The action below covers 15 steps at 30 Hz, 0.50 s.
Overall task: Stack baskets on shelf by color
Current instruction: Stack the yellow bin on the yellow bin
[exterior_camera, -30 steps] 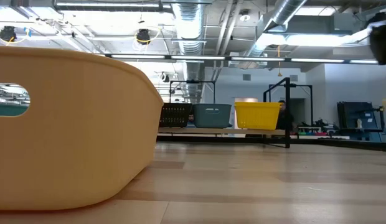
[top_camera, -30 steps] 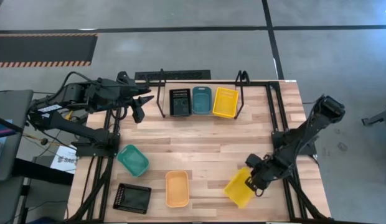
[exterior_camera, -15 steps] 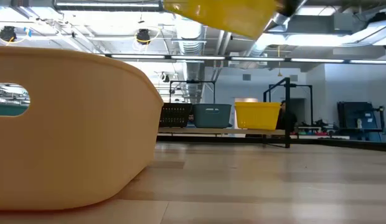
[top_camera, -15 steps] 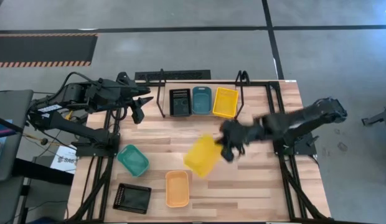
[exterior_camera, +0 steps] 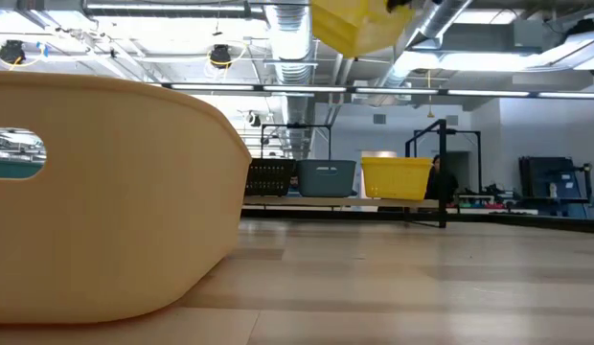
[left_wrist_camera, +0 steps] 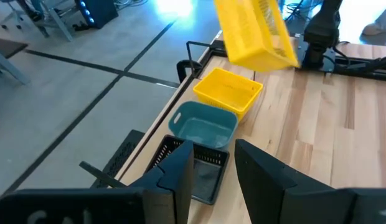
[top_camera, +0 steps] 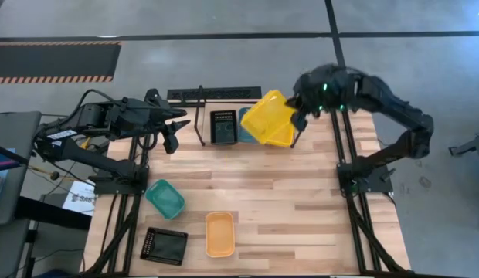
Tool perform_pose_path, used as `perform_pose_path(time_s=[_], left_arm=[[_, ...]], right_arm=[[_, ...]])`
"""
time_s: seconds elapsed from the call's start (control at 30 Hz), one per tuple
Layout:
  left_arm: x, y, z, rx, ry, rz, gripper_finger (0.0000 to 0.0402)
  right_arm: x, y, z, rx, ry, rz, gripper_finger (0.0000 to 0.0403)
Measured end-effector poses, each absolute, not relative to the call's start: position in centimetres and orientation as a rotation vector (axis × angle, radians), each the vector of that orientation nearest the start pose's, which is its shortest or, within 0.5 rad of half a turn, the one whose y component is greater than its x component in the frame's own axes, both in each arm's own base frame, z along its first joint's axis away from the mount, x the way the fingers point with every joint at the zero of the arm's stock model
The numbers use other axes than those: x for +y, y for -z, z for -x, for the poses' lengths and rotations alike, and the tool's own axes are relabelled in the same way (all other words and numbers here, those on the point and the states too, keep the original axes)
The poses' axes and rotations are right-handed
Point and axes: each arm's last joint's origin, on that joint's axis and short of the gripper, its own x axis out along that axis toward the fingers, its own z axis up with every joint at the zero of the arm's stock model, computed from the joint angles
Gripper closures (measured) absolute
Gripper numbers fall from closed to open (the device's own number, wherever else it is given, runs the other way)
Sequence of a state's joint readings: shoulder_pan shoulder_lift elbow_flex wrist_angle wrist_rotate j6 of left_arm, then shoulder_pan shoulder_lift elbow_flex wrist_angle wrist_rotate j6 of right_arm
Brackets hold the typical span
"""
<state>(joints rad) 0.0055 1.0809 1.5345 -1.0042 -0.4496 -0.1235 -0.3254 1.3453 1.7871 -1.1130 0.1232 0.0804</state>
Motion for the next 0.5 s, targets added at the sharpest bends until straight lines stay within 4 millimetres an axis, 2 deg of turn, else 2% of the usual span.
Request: perform_pose_path(time_s=[0.1,0.23,0.5], left_arm=[[1.3,-44.9,-17.0,0.515,-0.474,-0.011,0.0294],[1.3,-44.9,-17.0,0.515,-0.474,-0.011,0.0294],[1.4,-44.9,-17.0,0.511,-0.485,-0.002,0.0294]], right_arm=[[-10.0,-45.9,-20.9,0.682,0.429,-0.128,0.0402],[-13.3,-44.5,-21.2,0.75,0.342,-0.125,0.0402],[-18.9,-37.4,-23.1,1.144,0.119,-0.22,0.0402]])
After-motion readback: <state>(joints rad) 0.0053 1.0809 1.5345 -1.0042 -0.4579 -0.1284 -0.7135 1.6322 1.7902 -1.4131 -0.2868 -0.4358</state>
